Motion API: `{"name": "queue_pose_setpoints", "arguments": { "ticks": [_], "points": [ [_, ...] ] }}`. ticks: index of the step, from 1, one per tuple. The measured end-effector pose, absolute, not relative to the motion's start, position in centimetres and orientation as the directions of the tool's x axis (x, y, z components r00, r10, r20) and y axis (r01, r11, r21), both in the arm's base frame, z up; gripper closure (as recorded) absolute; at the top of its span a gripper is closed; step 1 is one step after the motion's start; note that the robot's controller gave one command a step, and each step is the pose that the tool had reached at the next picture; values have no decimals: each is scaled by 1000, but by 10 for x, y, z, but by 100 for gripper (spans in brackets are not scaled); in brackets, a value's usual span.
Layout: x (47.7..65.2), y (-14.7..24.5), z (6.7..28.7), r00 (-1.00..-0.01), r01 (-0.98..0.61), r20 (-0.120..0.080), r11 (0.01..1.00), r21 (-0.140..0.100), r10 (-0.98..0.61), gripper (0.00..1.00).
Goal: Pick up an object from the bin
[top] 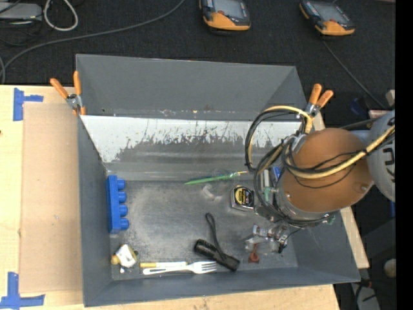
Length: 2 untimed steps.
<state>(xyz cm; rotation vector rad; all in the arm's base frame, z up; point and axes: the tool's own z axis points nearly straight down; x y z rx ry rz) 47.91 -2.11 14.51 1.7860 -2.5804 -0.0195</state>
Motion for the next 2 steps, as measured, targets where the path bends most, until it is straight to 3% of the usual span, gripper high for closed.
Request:
{"name": "queue_pose_setpoints", "arguments": {
  "ticks": [2],
  "points": [
    [479,-20,185,-354,-935,-5,354,14,-935,100]
  ]
}}
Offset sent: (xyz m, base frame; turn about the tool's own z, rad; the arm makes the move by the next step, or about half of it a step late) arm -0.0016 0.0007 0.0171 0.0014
